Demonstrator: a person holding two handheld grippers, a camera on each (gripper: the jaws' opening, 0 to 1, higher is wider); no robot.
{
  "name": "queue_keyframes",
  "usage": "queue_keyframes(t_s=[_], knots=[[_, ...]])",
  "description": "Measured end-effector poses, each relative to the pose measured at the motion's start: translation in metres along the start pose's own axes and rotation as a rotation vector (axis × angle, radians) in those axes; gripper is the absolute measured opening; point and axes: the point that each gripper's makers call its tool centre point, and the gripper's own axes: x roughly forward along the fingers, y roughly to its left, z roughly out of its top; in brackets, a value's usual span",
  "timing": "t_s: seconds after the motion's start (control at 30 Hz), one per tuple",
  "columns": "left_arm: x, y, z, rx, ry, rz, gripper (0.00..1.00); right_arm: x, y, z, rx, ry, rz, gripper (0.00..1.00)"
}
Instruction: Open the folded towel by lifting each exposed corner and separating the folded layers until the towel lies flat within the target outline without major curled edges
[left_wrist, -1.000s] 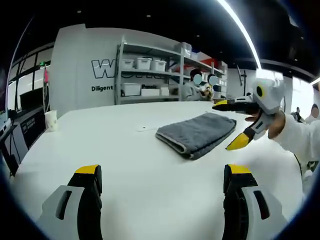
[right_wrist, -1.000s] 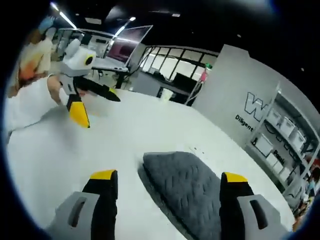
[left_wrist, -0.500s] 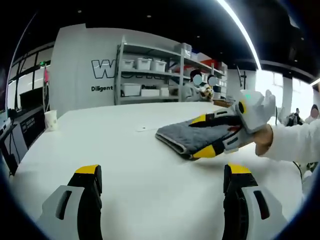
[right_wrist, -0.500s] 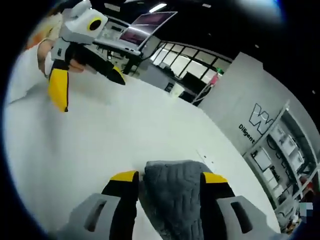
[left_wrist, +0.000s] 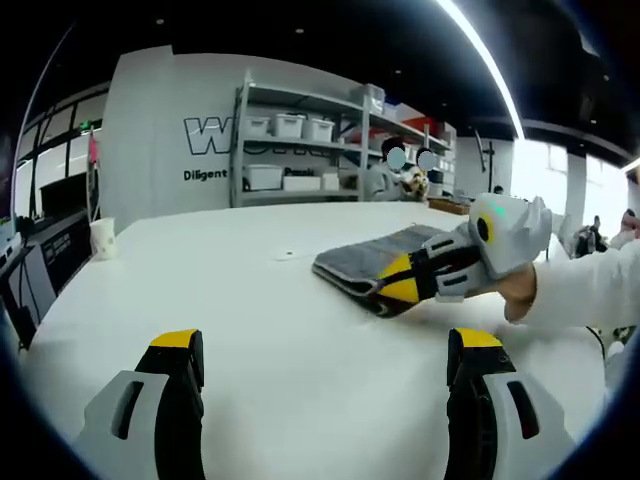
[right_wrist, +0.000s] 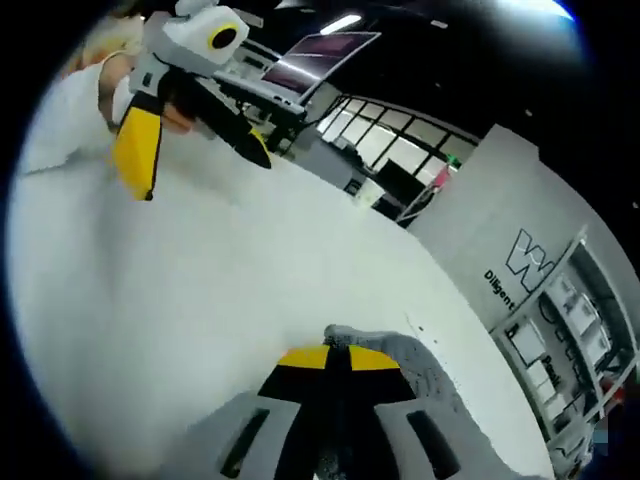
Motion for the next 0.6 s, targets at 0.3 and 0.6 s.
queue_keyframes(t_s=[0.3, 0.6], knots=[[0.002, 0.006, 0.0, 0.001, 0.008, 0.005, 1.0, -0.025, -0.044, -0.007, 0.165, -0.06, -0.11, 0.0], [0.005, 0.009, 0.0, 0.007, 0.015, 0.004, 1.0, -0.062, -0.091, -0.042, 0.234, -0.034, -0.228, 0.0]])
